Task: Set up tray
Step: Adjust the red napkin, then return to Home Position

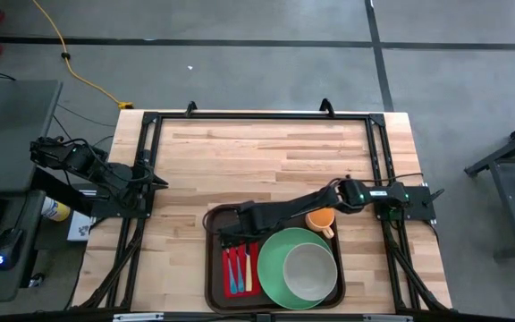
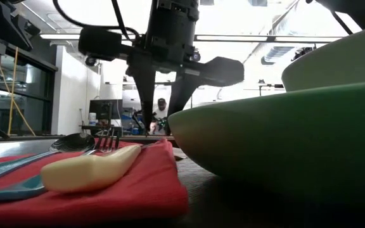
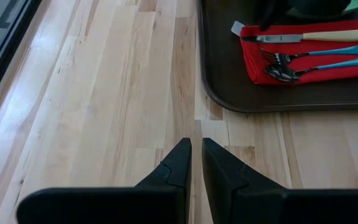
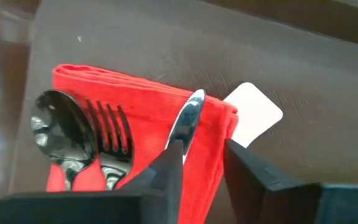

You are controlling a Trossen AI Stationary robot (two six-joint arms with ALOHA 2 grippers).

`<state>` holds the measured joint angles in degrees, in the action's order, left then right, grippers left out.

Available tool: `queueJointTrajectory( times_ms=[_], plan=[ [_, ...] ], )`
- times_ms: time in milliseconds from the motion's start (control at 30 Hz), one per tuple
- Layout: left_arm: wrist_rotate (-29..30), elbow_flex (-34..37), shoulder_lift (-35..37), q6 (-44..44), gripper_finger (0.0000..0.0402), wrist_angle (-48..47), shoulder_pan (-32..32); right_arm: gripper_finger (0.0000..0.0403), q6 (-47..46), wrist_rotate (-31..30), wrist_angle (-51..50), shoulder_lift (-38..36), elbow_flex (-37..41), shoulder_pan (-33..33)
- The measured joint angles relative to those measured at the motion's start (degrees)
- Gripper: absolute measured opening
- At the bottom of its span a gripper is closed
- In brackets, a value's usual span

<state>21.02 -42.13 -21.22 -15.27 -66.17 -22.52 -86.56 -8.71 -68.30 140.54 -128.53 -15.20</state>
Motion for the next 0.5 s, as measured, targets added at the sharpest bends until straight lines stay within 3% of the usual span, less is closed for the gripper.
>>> queueJointTrajectory(
  times_ms=[267,500],
  plan=[
    [0.00,0.00,-0.01,0.00,0.0067,0.00,0.00,0.0146,-0.48,-0.95,-4.28,-2.14,-0.07,-0.01],
    [0.09,0.01,0.00,0.02,0.0067,0.00,0.01,0.0143,2.37,-13.33,-5.24,-6.70,-0.04,0.15]
  ],
)
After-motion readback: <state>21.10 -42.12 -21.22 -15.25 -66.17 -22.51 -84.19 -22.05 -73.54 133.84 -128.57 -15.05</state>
